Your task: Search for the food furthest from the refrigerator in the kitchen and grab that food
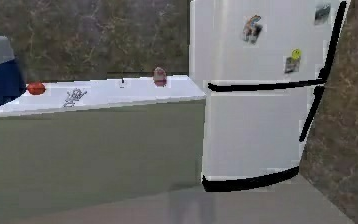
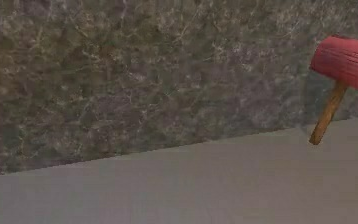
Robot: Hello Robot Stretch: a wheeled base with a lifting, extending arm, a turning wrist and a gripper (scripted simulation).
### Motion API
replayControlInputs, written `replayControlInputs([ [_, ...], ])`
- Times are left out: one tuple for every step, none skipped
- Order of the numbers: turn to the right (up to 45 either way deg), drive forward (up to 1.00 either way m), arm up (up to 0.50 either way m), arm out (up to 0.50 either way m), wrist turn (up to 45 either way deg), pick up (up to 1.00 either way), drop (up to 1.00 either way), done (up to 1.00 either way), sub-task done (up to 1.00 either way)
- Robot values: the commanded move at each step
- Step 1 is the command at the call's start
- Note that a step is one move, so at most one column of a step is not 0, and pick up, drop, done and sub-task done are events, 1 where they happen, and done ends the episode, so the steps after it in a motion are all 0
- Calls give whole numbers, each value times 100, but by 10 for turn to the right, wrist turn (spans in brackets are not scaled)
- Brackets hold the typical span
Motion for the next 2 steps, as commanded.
replayControlInputs([
  [0,70,0,0,0,0,0,0,0],
  [-120,0,0,0,0,0,0,0,0],
])
